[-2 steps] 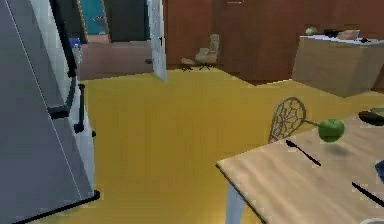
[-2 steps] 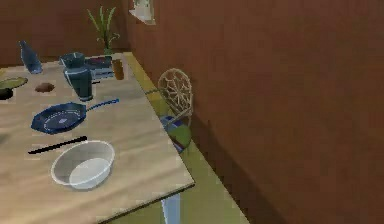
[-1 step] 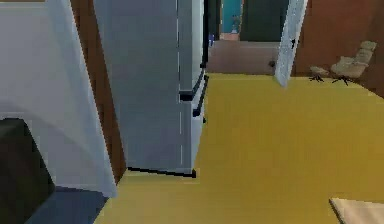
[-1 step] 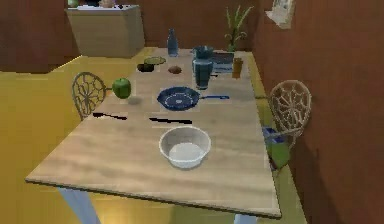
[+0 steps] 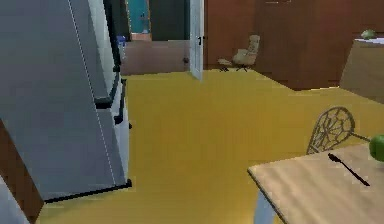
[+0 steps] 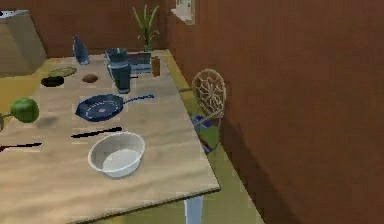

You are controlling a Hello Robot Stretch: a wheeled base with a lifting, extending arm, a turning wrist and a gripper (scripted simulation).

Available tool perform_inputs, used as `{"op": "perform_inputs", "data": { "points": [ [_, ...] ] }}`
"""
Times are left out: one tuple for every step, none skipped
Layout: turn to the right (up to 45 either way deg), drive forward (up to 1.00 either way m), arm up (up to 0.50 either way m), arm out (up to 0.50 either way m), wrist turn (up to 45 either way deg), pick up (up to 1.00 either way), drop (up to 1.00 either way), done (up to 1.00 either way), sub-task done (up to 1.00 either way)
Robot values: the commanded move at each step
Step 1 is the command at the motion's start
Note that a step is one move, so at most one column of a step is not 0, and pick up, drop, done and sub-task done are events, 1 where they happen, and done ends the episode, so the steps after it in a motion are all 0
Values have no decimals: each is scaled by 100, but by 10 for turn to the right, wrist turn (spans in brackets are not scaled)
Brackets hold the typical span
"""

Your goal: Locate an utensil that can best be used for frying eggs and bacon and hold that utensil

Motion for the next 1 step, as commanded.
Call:
{"op": "perform_inputs", "data": {
  "points": [
    [0,75,0,0,0,0,0,0,0]
  ]
}}
